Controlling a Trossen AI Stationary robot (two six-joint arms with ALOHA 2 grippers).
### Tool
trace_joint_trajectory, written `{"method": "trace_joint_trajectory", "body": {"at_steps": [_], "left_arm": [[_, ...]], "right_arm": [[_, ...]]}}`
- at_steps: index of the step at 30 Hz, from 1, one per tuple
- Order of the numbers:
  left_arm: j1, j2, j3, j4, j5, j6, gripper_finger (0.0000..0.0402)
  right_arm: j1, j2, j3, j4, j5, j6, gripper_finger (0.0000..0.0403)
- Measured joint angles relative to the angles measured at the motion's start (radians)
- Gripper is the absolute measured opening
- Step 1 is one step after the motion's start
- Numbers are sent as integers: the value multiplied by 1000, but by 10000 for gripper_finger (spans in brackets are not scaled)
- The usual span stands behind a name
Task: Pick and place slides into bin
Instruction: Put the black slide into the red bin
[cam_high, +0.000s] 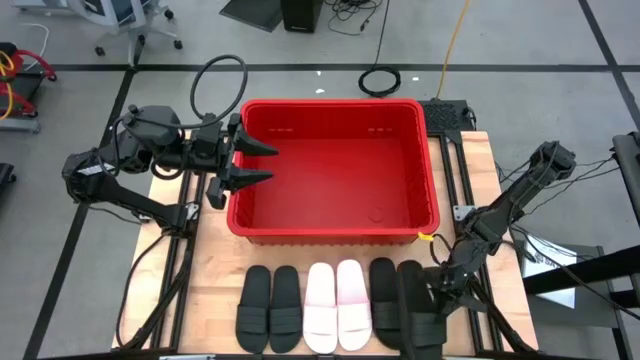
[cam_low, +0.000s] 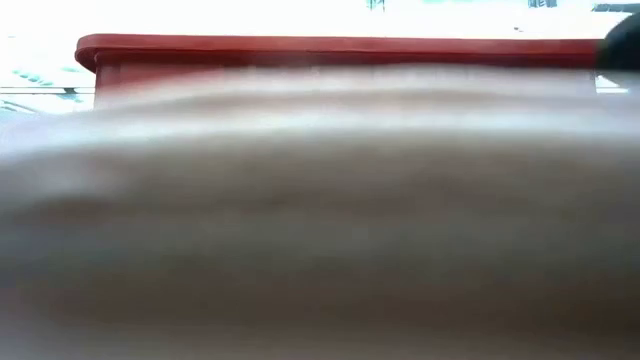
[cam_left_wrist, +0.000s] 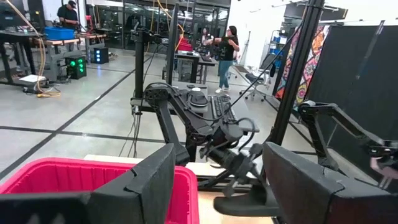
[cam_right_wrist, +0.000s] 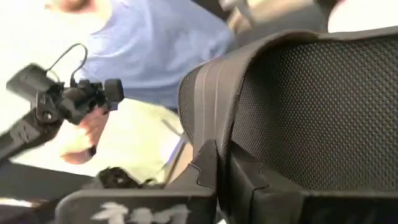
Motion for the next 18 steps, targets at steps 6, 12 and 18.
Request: {"method": "trace_joint_trajectory", "body": {"at_steps": [6, 12, 18], "left_arm": [[0, 0, 0, 5, -4, 16, 241], [0, 0, 0, 6, -47, 26, 241], [0, 0, 0, 2, -51, 26, 241]], "right_arm": [[-65, -2, 3, 80, 72, -366, 3], [-153, -4, 156, 35, 154, -707, 3], [-199, -4, 432, -138, 341, -1008, 4]]}}
